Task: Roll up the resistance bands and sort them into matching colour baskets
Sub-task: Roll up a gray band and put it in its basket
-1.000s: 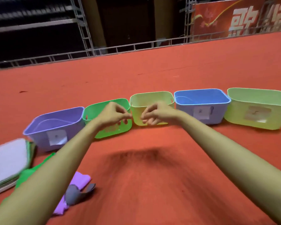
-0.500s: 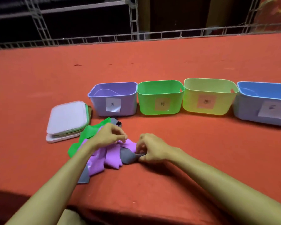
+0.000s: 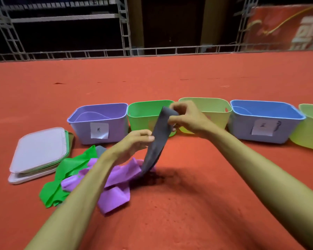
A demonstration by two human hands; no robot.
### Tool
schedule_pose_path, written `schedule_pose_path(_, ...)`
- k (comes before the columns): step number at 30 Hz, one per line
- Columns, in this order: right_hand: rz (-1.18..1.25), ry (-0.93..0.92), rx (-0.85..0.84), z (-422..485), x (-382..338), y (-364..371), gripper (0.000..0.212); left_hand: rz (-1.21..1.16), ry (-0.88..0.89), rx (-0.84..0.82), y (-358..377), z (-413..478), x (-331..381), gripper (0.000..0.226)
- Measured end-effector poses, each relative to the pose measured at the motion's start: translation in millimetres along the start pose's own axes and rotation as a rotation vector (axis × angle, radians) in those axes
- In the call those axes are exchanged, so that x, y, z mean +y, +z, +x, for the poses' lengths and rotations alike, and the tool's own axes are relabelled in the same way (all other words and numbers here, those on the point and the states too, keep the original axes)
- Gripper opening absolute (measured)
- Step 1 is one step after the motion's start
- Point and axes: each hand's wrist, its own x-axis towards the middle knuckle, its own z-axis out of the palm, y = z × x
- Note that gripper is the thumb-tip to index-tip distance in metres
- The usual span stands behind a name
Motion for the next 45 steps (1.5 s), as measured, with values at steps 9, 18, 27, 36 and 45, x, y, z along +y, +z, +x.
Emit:
schedule_pose_path(9,0.037,0.010,0.312,-21.6,-16.4,-83.5,0.020,0.139,0.039,-0.190,89.8,14.9,-25.8,0.024)
schedule_pose_path(18,-0.082,0.194,0.500,-39.1,52.5,-124.0,0.027,-0.029,-0.160,-0.068,189.0,-26.6,-43.9,0.016)
schedule_pose_path(27,0.171,0.559,0.376,-73.4,180.3,-79.3,0.022,-0.069,-0.597,-0.273,229.9,-68.3,-40.5,0.039)
schedule_pose_path(36,-0.284,0.253,0.344,-78.3,213.3,-68.6,0.022,0.817,-0.350,0.275,154.6,30.8,-64.2,0.043)
schedule_pose_path(45,-0.278,0.178,0.319,-80.9,222.1,-73.7,0.027,0.803,0.012,0.424,160.5,138.3,-97.1,0.017)
